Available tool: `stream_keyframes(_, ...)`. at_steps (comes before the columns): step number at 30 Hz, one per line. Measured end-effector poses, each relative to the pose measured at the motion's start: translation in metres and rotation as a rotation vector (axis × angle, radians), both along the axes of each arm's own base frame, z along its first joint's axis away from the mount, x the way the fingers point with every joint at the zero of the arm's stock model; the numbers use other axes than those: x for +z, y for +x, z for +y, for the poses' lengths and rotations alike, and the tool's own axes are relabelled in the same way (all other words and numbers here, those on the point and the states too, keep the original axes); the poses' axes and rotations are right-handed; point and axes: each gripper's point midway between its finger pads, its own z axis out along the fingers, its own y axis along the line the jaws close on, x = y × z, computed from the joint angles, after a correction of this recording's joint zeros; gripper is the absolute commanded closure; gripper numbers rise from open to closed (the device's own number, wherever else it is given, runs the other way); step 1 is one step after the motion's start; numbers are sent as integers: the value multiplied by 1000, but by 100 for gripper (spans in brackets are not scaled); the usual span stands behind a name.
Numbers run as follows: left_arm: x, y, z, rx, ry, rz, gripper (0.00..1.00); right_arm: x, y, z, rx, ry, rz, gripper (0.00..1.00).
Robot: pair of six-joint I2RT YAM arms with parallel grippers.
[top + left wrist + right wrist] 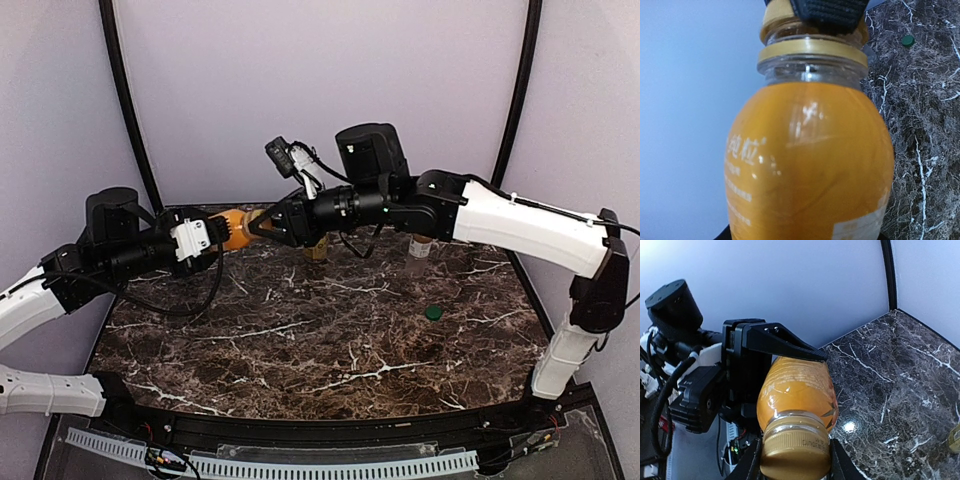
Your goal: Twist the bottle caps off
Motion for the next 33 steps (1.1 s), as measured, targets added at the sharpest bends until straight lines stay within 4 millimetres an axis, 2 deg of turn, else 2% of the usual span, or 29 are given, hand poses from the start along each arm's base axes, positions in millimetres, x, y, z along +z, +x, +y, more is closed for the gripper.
stream_keyframes(3,-12,-14,-4,-69,19,58,89,-10,-19,-4,104,-45,-161,100)
stream_keyframes(7,-35,-46,-13,-217,54,188,89,-24,-59,-11,258,-114,-444,100)
stream_keyframes(11,-56,-71,-13,-298,87,321,89,-20,-92,-11,371,-149,-724,100)
stream_keyframes(13,-63,-77,-12,-309,97,363,89,-15,-98,-13,391,-159,-819,100)
stream_keyframes(15,-65,-79,-11,-309,97,382,89,-10,-94,-17,378,-178,-893,100)
stream_keyframes(18,-64,-80,-10,-300,86,386,89,-4,-80,-32,311,-221,-967,100)
stream_keyframes(21,-64,-78,-6,-269,56,375,88,-1,-50,-49,173,-278,-940,100)
stream_keyframes(23,-65,-75,-2,-237,25,371,88,-4,-15,-64,44,-318,-854,100)
stream_keyframes(25,-67,-68,3,-189,-17,379,86,-19,32,-87,-115,-384,-713,100)
stream_keyframes(26,-67,-65,5,-166,-38,383,86,-32,57,-103,-200,-426,-623,100)
stream_keyframes(29,-65,-52,14,-80,-135,405,84,-85,106,-137,-378,-536,-364,100)
stream_keyframes(31,-64,-43,23,-17,-219,427,84,-139,124,-159,-466,-634,-168,100)
stream_keyframes(33,-64,-38,32,36,-299,449,84,-189,125,-177,-512,-722,-11,100)
